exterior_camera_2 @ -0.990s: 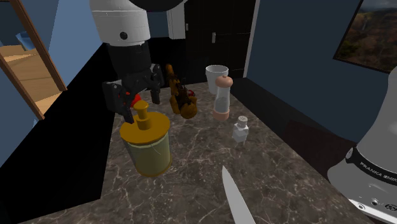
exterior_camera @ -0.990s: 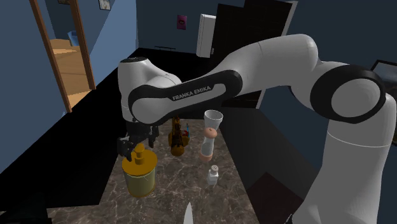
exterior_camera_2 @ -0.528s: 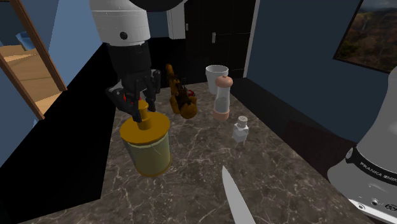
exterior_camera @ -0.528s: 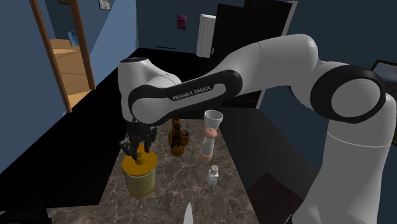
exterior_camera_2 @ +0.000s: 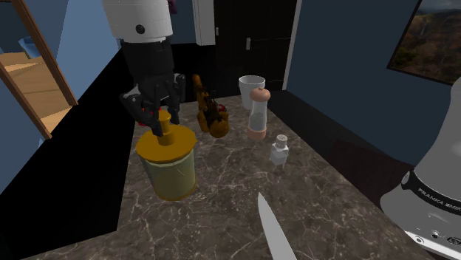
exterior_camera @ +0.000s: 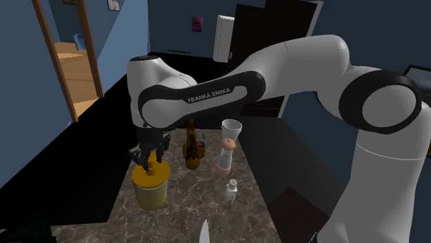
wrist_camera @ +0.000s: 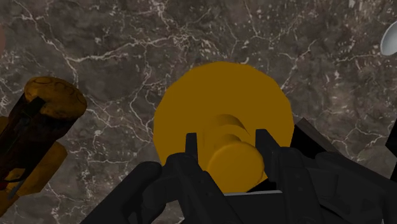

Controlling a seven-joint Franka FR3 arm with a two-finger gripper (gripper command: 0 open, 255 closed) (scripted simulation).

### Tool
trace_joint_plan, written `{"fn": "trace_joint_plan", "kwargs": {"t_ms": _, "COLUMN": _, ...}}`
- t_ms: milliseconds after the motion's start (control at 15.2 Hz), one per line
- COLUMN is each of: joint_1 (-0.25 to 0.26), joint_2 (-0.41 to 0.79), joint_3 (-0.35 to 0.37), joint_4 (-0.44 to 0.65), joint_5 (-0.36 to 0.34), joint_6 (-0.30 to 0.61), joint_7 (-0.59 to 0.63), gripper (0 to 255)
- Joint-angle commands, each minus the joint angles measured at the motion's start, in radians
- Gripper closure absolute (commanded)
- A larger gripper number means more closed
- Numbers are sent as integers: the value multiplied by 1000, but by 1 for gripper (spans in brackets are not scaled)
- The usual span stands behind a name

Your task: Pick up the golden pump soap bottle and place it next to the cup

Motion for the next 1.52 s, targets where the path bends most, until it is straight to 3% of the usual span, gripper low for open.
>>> {"fn": "trace_joint_plan", "kwargs": {"t_ms": 0, "joint_1": -1, "joint_2": -9, "joint_3": 2, "joint_4": 16, "joint_5": 5, "joint_6": -24, "joint_7": -3, "gripper": 255}}
{"fn": "trace_joint_plan", "kwargs": {"t_ms": 1452, "joint_1": 14, "joint_2": -22, "joint_3": 11, "joint_4": 296, "joint_5": 16, "joint_6": -315, "joint_7": -14, "gripper": 255}}
